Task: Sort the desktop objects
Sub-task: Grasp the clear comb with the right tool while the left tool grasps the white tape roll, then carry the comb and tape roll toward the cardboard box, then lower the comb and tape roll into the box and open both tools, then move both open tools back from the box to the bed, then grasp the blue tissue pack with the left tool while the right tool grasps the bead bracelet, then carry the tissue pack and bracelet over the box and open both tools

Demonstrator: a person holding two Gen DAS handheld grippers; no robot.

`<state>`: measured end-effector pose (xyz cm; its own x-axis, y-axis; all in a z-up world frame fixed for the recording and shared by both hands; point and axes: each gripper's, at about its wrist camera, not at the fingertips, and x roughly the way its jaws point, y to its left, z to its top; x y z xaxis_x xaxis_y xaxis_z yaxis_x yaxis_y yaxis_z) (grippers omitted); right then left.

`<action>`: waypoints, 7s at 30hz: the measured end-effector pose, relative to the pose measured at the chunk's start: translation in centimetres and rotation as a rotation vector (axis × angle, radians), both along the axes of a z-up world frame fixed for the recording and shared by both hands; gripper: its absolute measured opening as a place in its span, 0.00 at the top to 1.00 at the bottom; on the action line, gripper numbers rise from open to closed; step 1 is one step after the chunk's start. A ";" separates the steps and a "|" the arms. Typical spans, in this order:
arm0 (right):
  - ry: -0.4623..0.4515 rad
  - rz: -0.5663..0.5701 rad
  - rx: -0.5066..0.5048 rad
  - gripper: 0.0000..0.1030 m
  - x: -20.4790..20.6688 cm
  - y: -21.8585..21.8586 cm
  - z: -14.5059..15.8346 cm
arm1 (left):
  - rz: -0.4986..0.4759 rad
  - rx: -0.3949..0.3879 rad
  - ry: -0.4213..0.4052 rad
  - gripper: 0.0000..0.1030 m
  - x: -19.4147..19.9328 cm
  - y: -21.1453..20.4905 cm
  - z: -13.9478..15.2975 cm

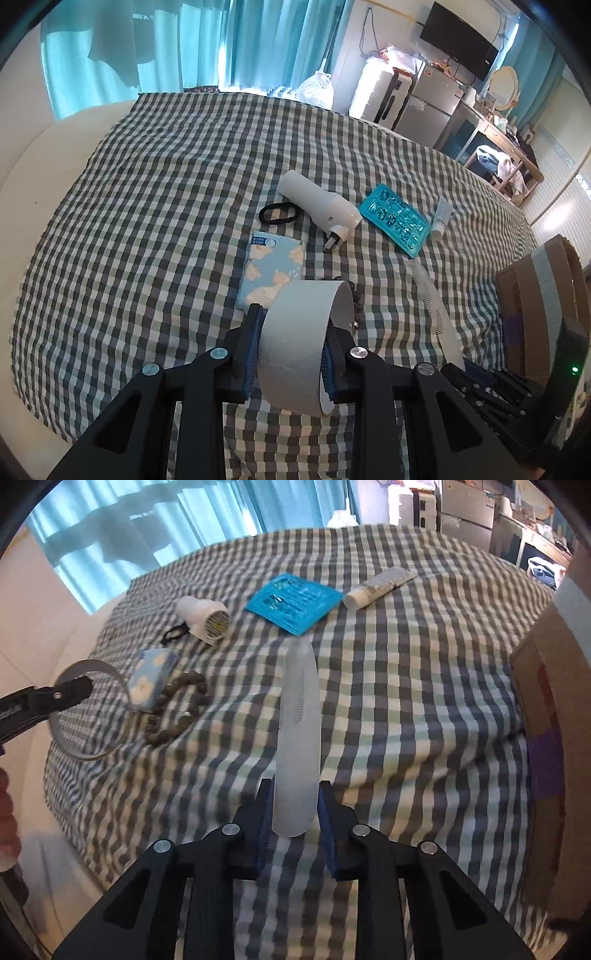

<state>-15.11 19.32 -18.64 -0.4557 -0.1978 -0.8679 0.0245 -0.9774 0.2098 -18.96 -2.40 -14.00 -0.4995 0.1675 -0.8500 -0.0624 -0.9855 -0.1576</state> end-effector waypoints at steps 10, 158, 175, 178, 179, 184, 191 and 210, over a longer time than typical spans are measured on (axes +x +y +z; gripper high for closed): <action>0.036 -0.016 0.072 0.41 -3.1 -0.1 -0.8 | -0.001 -0.005 -0.027 0.73 0.5 0.4 -1.0; 0.113 0.191 0.093 0.21 -5.6 -8.9 0.4 | 0.163 -0.084 -0.089 0.49 -4.5 -4.4 -6.6; 0.109 0.071 0.034 0.89 -4.8 -7.9 0.1 | 0.155 -0.076 -0.095 0.49 -1.4 -4.3 -4.6; 0.157 0.063 0.027 0.89 -3.3 -7.1 2.5 | 0.141 -0.069 -0.076 0.49 -0.8 -4.0 -3.5; 0.169 0.065 0.029 0.89 -2.7 -6.9 3.3 | 0.136 -0.067 -0.069 0.49 -0.6 -3.8 -3.1; 0.236 0.032 0.037 0.89 -0.6 -5.9 7.0 | 0.120 -0.077 -0.021 0.49 1.1 -2.8 -0.7; 0.290 0.003 -0.002 0.89 2.3 -5.0 10.9 | 0.079 -0.071 0.054 0.49 3.4 -0.5 3.7; 0.431 -0.032 -0.052 0.89 11.4 0.9 21.1 | -0.114 -0.047 0.213 0.49 10.2 9.9 13.1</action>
